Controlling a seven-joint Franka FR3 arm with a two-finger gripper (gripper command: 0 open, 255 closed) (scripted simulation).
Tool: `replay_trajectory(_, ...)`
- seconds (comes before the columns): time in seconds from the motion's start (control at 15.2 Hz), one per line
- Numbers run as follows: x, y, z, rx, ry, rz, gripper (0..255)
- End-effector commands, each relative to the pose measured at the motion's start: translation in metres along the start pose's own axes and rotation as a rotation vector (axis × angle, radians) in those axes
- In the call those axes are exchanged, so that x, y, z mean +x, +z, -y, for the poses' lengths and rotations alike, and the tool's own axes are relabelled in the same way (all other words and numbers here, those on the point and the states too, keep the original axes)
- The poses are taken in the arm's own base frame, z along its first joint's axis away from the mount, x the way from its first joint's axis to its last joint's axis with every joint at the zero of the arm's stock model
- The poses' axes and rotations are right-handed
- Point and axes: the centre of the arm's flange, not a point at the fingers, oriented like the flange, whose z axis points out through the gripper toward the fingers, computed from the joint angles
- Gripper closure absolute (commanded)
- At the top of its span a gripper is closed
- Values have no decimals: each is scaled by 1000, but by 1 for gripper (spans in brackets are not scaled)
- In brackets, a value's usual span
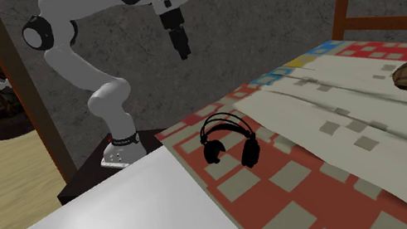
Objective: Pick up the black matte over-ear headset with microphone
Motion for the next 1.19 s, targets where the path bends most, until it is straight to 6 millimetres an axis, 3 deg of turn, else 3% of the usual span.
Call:
replay_trajectory(0.0,14,12,-23,-4,26,5,0)
replay_trajectory(1.12,79,100,-217,-27,248,42,0)
